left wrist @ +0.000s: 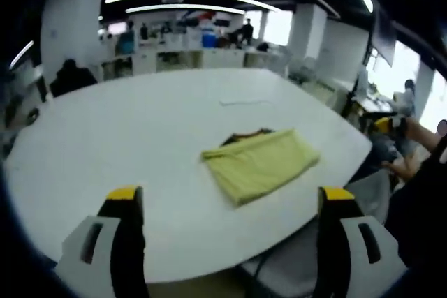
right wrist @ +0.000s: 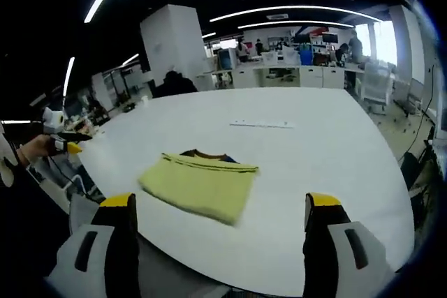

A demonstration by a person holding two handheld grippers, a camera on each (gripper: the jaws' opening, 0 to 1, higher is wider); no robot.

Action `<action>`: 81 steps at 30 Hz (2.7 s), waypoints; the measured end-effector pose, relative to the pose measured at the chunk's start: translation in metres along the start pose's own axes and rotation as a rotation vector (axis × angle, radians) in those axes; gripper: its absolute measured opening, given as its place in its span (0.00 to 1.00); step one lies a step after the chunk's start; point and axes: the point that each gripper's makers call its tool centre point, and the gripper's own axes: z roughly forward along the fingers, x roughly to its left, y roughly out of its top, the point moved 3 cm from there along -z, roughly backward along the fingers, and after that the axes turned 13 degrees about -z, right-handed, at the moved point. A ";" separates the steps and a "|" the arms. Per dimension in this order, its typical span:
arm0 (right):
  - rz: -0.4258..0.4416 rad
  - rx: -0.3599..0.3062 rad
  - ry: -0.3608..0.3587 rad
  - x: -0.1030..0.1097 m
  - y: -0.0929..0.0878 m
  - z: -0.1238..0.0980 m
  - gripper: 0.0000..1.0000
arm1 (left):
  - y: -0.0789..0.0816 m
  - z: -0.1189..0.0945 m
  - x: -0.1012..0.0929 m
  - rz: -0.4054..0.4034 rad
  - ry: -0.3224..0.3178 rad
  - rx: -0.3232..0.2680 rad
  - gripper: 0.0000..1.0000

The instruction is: Fold the garment on the visible template until the final outline fits inside the template.

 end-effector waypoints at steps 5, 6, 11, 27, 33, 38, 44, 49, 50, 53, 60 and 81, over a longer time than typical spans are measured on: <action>-0.002 -0.005 -0.006 -0.002 0.001 -0.002 1.00 | 0.003 0.006 -0.006 0.008 -0.011 0.005 0.99; -0.001 -0.002 -0.007 -0.003 0.000 -0.003 1.00 | 0.004 0.007 -0.007 0.009 -0.014 0.005 0.99; 0.008 0.003 -0.013 -0.006 -0.004 -0.005 1.00 | 0.004 0.013 -0.011 0.019 -0.026 0.015 0.99; 0.012 0.022 0.001 -0.012 -0.006 0.007 0.95 | 0.002 0.024 -0.010 0.017 -0.032 0.040 0.99; 0.004 0.064 0.049 -0.006 -0.014 0.018 0.80 | -0.013 0.032 -0.016 0.022 -0.087 0.115 0.83; 0.007 0.083 0.079 -0.001 -0.018 0.027 0.70 | -0.021 0.044 -0.019 0.000 -0.114 0.142 0.77; -0.001 0.107 0.126 -0.002 -0.024 0.046 0.57 | -0.029 0.060 -0.021 -0.016 -0.136 0.177 0.73; 0.005 0.120 0.174 -0.001 -0.029 0.072 0.48 | -0.035 0.078 -0.020 -0.030 -0.152 0.209 0.67; 0.004 0.122 0.176 -0.001 -0.029 0.077 0.47 | -0.036 0.081 -0.020 -0.030 -0.155 0.214 0.66; 0.007 0.133 0.197 0.001 -0.032 0.091 0.45 | -0.040 0.092 -0.021 -0.034 -0.167 0.235 0.64; 0.017 0.151 0.237 0.004 -0.036 0.118 0.42 | -0.046 0.116 -0.021 -0.042 -0.199 0.275 0.59; -0.029 0.219 0.297 -0.002 -0.052 0.189 0.28 | -0.047 0.185 -0.007 -0.065 -0.197 0.323 0.44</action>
